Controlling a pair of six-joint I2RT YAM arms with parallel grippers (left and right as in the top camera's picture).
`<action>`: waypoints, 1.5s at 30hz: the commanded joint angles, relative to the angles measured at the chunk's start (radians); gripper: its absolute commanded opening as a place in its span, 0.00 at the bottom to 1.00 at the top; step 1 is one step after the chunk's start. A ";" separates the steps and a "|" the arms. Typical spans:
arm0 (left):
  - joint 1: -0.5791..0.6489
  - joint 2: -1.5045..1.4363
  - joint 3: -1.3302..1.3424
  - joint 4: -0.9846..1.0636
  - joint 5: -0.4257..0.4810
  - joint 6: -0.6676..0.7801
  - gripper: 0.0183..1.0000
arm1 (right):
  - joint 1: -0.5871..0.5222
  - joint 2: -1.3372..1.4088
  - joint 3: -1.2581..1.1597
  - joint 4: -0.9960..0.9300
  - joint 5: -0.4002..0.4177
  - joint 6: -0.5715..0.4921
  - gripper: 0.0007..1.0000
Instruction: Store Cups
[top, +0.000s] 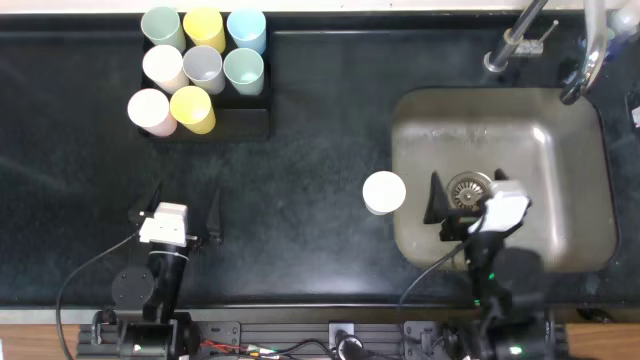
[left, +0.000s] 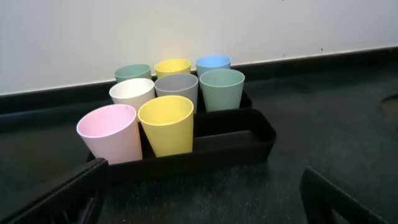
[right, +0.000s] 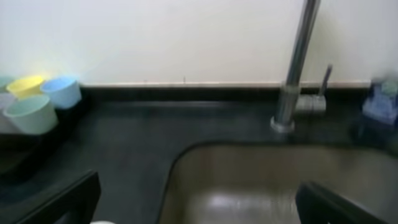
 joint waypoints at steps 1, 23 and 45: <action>-0.008 -0.012 -0.002 -0.002 0.017 -0.003 1.00 | -0.006 0.193 0.301 -0.223 0.004 0.137 1.00; -0.008 -0.012 -0.002 -0.002 0.017 -0.003 1.00 | 0.053 1.127 0.711 -0.823 -0.257 0.057 0.96; -0.008 -0.012 -0.002 -0.002 0.017 -0.003 1.00 | 0.125 1.210 0.711 -0.740 -0.197 0.075 0.39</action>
